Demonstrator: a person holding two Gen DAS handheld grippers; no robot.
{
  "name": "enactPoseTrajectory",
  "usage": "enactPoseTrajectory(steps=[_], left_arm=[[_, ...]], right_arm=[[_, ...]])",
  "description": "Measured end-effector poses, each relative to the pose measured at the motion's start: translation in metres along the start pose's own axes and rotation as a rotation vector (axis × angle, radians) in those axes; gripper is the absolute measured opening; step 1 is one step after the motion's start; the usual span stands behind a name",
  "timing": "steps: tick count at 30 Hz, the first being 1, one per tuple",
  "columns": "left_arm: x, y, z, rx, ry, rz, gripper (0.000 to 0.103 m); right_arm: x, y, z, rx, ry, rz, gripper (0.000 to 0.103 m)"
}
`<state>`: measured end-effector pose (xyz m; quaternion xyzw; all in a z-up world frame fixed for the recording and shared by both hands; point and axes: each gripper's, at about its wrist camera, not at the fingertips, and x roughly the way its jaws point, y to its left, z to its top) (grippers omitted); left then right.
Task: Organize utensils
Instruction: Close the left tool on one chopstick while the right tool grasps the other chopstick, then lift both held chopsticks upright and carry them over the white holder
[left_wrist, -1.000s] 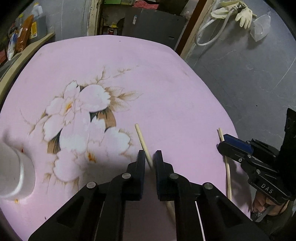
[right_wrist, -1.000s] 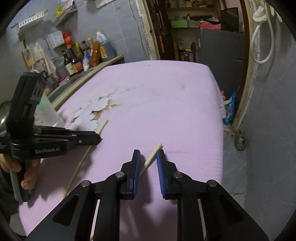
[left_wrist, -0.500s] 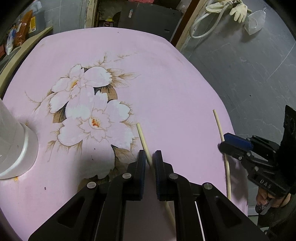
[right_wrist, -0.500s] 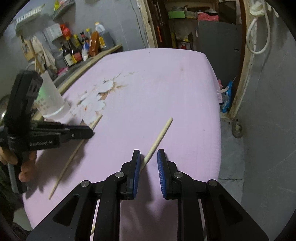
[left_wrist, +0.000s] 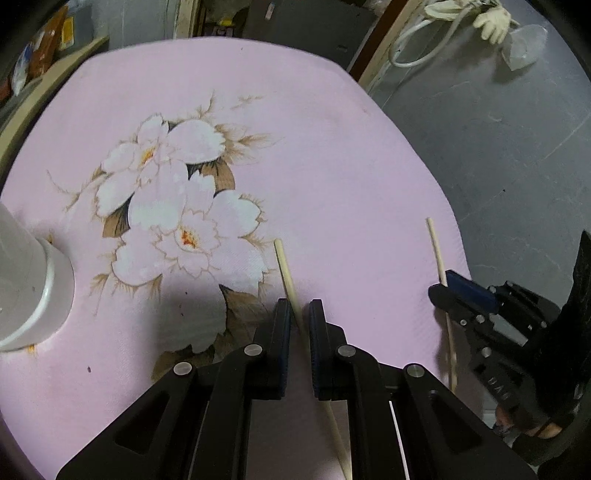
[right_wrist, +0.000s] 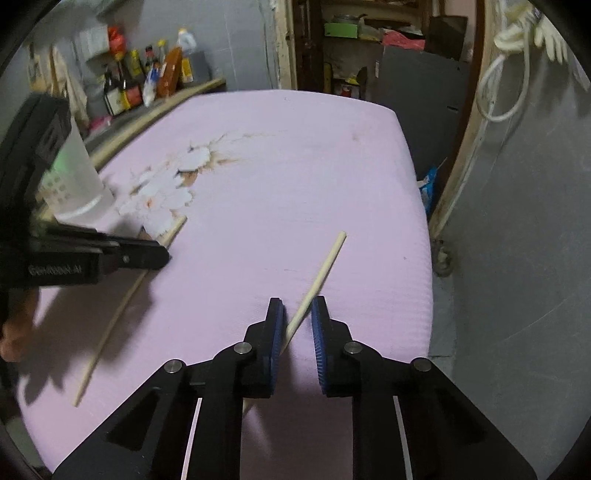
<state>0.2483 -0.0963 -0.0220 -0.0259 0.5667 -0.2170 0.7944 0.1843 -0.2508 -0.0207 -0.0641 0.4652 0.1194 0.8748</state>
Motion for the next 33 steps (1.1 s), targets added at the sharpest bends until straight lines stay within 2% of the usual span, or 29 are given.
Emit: enactPoseTrajectory(steps=[6, 10, 13, 17, 22, 25, 29, 33], left_arm=[[-0.002, 0.006, 0.0, -0.054, 0.009, -0.018, 0.002], [-0.012, 0.011, -0.011, -0.064, -0.035, -0.009, 0.002], [-0.025, 0.011, -0.025, -0.049, -0.102, -0.027, 0.002], [-0.053, 0.006, -0.045, -0.013, -0.267, -0.083, 0.002], [-0.095, 0.0, -0.073, 0.065, -0.564, -0.001, 0.002], [-0.112, 0.001, -0.083, 0.067, -0.689, 0.021, 0.002], [-0.136, 0.006, -0.088, 0.06, -0.839, 0.044, 0.002], [-0.16, 0.018, -0.082, 0.039, -0.933, 0.066, 0.002]], right_arm=[[-0.001, -0.005, 0.007, 0.031, 0.056, 0.03, 0.004], [-0.009, -0.007, 0.003, 0.062, 0.013, 0.085, 0.003], [-0.022, -0.002, -0.003, 0.067, -0.086, 0.131, 0.003], [-0.042, 0.008, -0.011, 0.078, -0.244, 0.191, 0.003], [-0.072, 0.029, -0.015, 0.053, -0.478, 0.213, 0.003], [-0.085, 0.04, -0.012, 0.054, -0.604, 0.225, 0.003], [-0.101, 0.054, -0.002, 0.046, -0.747, 0.251, 0.003], [-0.117, 0.072, 0.015, 0.028, -0.859, 0.286, 0.003]])
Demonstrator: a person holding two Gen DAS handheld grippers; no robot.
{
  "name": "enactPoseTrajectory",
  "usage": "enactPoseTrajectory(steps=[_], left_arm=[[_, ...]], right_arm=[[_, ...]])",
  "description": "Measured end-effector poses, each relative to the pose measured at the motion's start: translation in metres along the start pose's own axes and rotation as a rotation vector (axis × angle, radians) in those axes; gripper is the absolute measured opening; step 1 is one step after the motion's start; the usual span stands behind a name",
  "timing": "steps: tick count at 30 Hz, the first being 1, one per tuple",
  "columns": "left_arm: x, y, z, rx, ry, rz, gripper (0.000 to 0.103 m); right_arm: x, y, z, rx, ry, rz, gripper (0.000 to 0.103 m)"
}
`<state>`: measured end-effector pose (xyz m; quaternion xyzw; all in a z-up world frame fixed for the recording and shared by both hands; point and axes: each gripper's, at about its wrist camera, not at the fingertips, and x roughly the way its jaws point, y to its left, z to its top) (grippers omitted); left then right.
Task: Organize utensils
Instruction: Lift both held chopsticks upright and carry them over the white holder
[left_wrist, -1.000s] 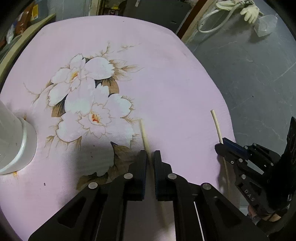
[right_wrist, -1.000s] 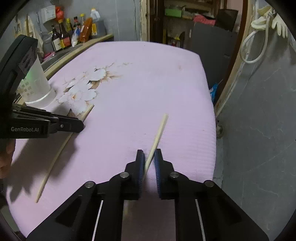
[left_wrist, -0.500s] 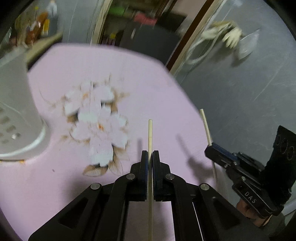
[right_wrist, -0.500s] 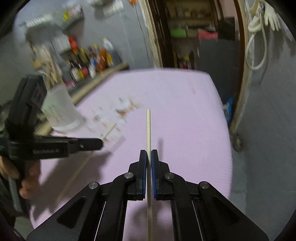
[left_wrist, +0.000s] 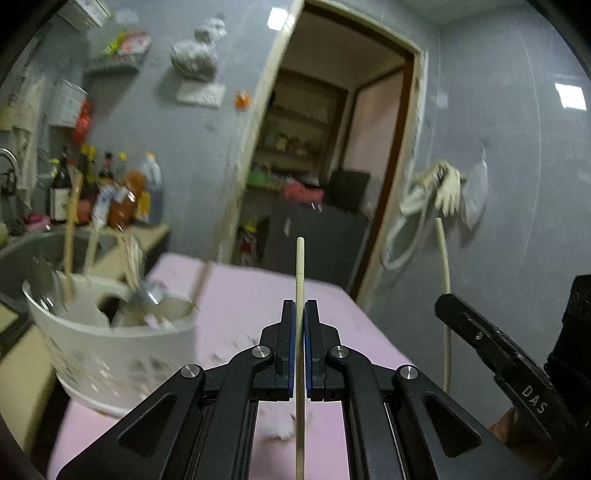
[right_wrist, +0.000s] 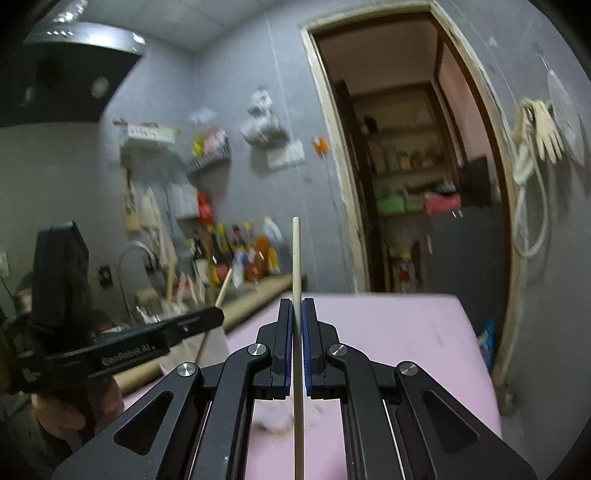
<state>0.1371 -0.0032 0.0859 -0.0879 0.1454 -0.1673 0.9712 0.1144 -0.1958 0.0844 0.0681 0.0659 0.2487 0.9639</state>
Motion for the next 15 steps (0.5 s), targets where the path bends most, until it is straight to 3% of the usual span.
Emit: enactPoseTrajectory(steps=[9, 15], left_arm=[[-0.028, 0.062, 0.06, 0.005, -0.187, 0.108, 0.002], [-0.038, 0.122, 0.086, -0.018, -0.282, 0.159, 0.002]], right_arm=[[0.048, 0.041, 0.036, 0.029, -0.169, 0.086, 0.003], [0.085, 0.058, 0.048, 0.091, -0.227, 0.161, 0.003]])
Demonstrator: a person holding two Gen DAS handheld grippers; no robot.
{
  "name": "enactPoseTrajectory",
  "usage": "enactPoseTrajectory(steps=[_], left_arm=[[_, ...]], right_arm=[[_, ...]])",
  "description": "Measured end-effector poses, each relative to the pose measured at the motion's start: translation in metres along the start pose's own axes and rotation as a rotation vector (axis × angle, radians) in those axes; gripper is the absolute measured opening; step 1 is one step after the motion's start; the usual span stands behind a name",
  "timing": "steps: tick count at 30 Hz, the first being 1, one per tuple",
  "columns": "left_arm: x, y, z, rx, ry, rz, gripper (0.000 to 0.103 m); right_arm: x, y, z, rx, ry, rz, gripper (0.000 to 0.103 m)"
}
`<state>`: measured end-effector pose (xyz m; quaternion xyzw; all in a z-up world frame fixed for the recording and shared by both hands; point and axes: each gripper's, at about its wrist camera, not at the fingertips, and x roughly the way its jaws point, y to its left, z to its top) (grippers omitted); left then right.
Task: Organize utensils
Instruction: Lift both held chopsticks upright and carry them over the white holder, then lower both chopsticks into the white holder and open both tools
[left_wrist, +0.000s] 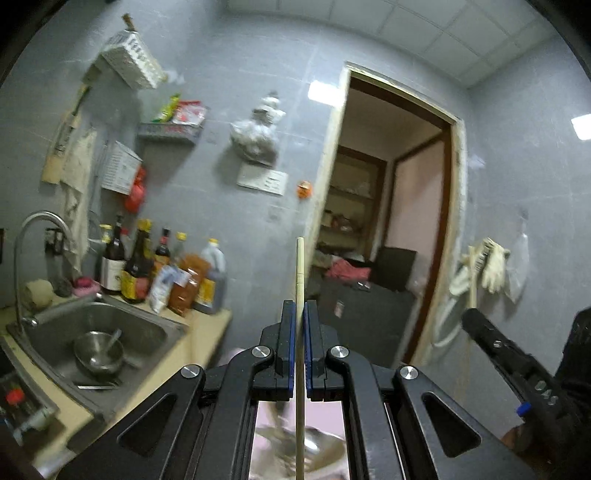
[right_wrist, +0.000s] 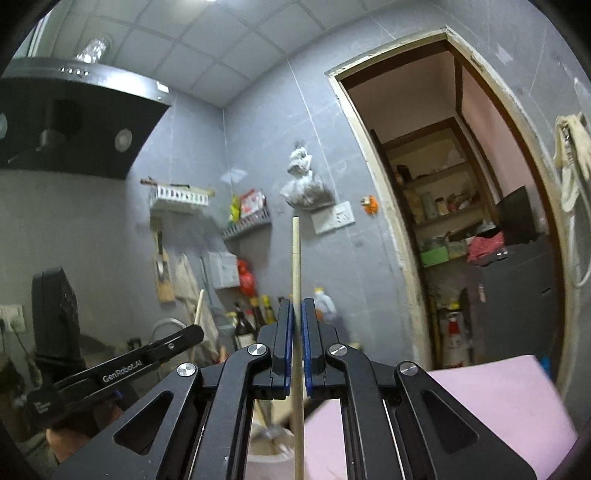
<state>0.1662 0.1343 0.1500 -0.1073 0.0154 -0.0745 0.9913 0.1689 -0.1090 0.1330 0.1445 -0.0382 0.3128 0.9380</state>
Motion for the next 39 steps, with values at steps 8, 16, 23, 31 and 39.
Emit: enactPoseTrajectory(steps=[8, 16, 23, 31, 39], left_arm=[[0.023, 0.06, -0.009, -0.045, -0.062, 0.056, 0.002], [0.027, 0.065, -0.019, -0.01, -0.099, 0.087, 0.002], [0.032, 0.067, -0.039, 0.003, -0.092, 0.113, 0.002], [0.032, 0.067, -0.056, -0.009, -0.052, 0.145, 0.002], [0.033, 0.056, -0.073, 0.064, 0.053, 0.115, 0.002]], right_arm=[[0.042, 0.013, -0.021, 0.061, -0.051, 0.084, 0.003], [0.061, 0.017, -0.043, 0.01, -0.028, 0.046, 0.003], [0.063, 0.021, -0.05, -0.014, -0.034, 0.034, 0.003], [0.064, 0.032, -0.062, -0.109, -0.01, 0.009, 0.003], [0.06, 0.03, -0.073, -0.14, 0.09, -0.018, 0.003]])
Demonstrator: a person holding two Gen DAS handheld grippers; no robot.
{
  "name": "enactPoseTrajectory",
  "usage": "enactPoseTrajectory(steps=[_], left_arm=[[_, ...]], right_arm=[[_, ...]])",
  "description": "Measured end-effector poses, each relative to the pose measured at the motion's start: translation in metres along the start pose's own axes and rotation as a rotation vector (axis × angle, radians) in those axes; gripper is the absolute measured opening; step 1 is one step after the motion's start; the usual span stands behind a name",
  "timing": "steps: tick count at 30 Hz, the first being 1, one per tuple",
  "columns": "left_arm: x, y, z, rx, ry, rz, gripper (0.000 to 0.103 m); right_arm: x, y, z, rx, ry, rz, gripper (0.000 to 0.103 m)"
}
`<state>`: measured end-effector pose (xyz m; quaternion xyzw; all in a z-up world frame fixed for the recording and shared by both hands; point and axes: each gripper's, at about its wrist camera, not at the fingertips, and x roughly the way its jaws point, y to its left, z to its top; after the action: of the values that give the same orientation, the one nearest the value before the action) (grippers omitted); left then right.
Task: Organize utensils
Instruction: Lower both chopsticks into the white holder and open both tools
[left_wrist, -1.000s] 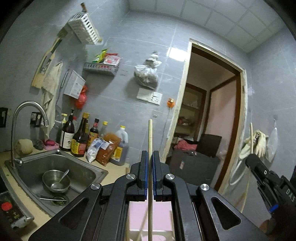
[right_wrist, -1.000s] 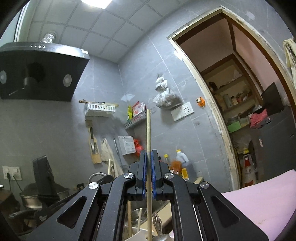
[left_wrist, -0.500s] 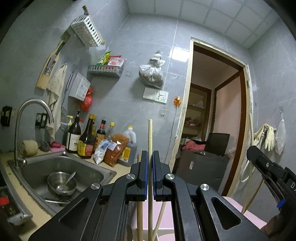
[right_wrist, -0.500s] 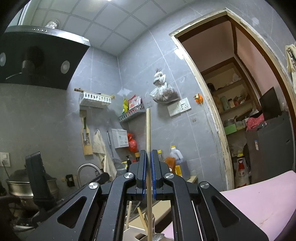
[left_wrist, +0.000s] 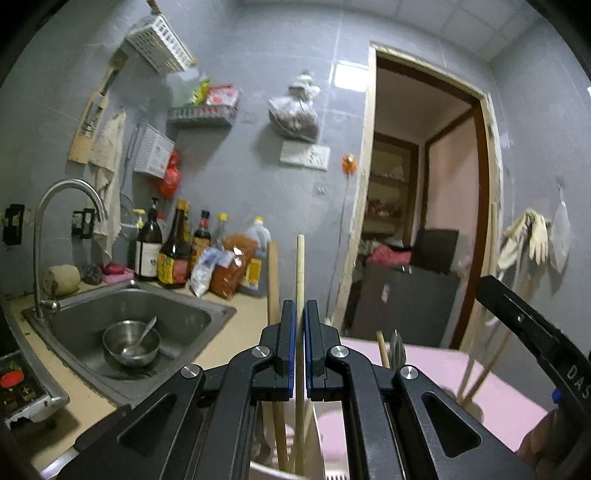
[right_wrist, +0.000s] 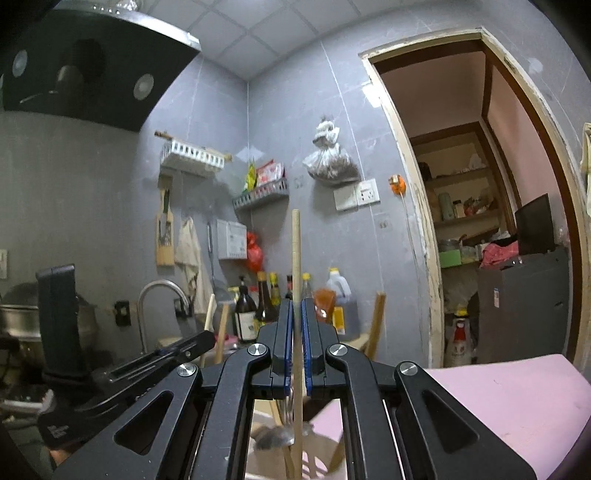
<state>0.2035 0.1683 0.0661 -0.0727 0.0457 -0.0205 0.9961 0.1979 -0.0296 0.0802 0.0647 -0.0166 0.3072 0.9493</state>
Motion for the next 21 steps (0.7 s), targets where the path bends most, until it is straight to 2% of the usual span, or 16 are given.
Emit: enactPoseTrajectory(steps=[9, 12, 13, 14, 16, 21], left_arm=[[-0.009, 0.003, -0.012, -0.045, 0.111, -0.05, 0.006], [-0.015, 0.002, -0.012, -0.059, 0.138, -0.052, 0.021], [-0.017, 0.002, -0.012, -0.069, 0.138, -0.052, 0.026], [-0.019, 0.002, -0.011, -0.075, 0.135, -0.049, 0.026], [-0.024, 0.001, -0.01, -0.081, 0.139, -0.048, 0.026], [-0.034, -0.006, -0.005, -0.076, 0.133, -0.054, 0.036]], right_arm=[[-0.007, -0.001, -0.012, -0.002, 0.103, 0.018, 0.004], [-0.011, -0.001, -0.013, 0.006, 0.12, 0.022, 0.006], [-0.013, -0.002, -0.012, 0.008, 0.121, 0.022, 0.01], [-0.016, -0.002, -0.011, 0.013, 0.12, 0.024, 0.016], [-0.023, -0.004, -0.008, 0.024, 0.114, 0.024, 0.021], [-0.043, -0.008, 0.003, 0.033, 0.089, 0.008, 0.025]])
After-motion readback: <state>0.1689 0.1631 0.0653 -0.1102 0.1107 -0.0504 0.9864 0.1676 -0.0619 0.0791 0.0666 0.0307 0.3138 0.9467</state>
